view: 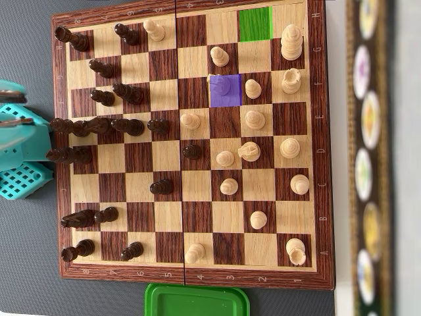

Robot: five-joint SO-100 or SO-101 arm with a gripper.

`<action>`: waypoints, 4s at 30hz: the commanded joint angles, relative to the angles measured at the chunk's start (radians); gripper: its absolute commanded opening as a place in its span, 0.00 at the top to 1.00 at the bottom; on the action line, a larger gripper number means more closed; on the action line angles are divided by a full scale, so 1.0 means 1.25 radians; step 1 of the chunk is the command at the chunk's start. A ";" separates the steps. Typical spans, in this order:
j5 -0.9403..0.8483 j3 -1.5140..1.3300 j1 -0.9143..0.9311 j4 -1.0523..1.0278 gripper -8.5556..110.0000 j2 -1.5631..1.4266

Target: Play chess

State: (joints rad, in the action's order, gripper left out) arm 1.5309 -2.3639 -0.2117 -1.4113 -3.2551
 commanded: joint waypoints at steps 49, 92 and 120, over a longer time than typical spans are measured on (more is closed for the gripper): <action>0.007 0.821 -0.052 0.004 0.82 1.388; 0.032 0.960 -0.017 0.044 0.76 1.633; 0.038 0.911 -0.033 0.039 0.76 1.635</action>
State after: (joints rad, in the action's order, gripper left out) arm 1.5739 -1.2241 -0.2454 -1.3622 -1.2011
